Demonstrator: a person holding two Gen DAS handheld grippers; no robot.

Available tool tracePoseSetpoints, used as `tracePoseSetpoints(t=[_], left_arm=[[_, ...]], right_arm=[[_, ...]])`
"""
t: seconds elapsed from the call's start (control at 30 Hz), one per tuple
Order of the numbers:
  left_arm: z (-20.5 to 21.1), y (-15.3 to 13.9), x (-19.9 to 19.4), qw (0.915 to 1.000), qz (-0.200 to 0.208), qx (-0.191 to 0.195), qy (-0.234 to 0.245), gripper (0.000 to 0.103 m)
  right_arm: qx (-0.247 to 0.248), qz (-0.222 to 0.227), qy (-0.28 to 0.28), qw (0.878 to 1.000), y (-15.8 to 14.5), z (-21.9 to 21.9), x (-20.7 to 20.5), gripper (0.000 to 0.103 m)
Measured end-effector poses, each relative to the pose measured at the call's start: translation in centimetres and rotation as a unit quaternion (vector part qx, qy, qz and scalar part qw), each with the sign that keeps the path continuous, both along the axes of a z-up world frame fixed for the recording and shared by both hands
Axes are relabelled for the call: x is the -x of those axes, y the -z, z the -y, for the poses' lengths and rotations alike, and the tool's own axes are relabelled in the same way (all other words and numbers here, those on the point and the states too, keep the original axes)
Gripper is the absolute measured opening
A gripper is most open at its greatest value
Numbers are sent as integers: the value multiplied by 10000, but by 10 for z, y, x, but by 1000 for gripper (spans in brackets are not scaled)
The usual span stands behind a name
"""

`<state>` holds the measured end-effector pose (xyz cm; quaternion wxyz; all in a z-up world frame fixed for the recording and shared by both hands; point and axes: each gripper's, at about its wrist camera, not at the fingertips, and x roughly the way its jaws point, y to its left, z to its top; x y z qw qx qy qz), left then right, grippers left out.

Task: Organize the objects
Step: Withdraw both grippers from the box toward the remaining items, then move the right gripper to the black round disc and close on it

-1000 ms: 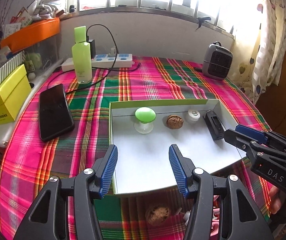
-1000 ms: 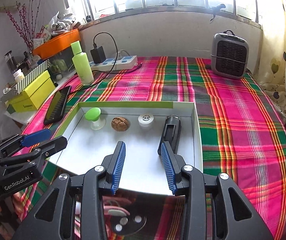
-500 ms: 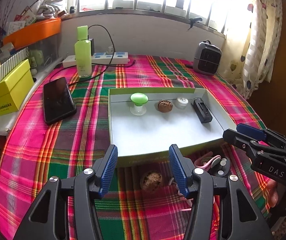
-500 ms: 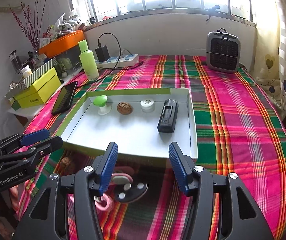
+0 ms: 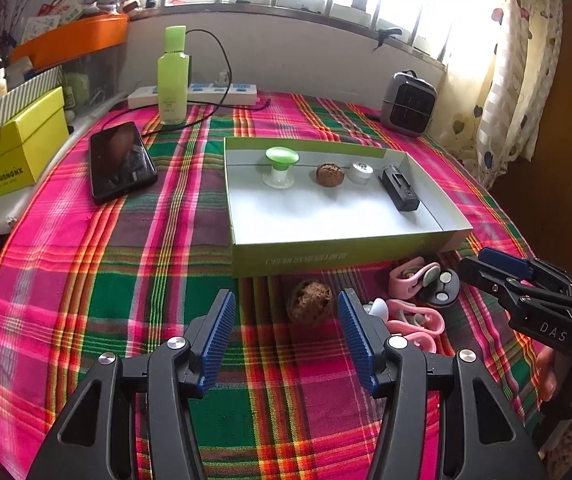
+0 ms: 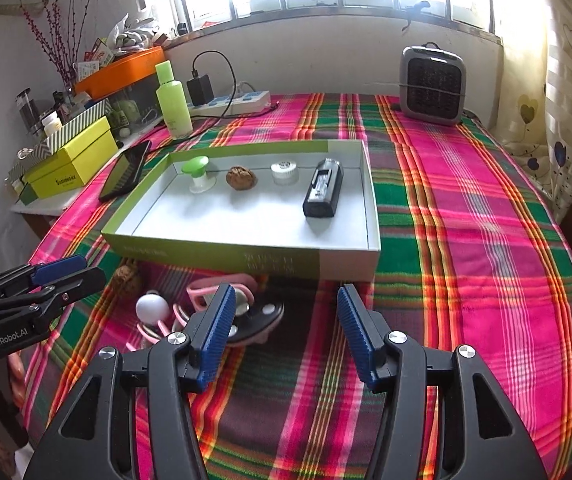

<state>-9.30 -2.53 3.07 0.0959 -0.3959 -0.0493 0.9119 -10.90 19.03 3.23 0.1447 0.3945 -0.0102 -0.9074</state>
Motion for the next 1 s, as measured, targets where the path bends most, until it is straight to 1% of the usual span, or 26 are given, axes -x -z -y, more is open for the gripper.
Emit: tracePoseSetpoints(t=[0.17, 0.43, 0.53, 0.87, 1.0], left_arm=[[-2, 10, 1, 9999, 146, -9, 41, 53], [-6, 19, 13, 9996, 268, -16, 56, 53], [-6, 23, 18, 9993, 344, -96, 58, 53], [-3, 22, 24, 9994, 289, -191, -52, 53], [-1, 23, 24, 9993, 279, -230, -66, 53]], right_arm=[[44, 86, 32, 9999, 7, -3, -5, 54], [68, 140, 1, 9999, 10, -1, -7, 54], [80, 157, -14, 9998, 11, -1, -8, 54], [44, 282, -180, 9994, 16, 12, -1, 54], [23, 342, -162, 9993, 18, 16, 3, 54]])
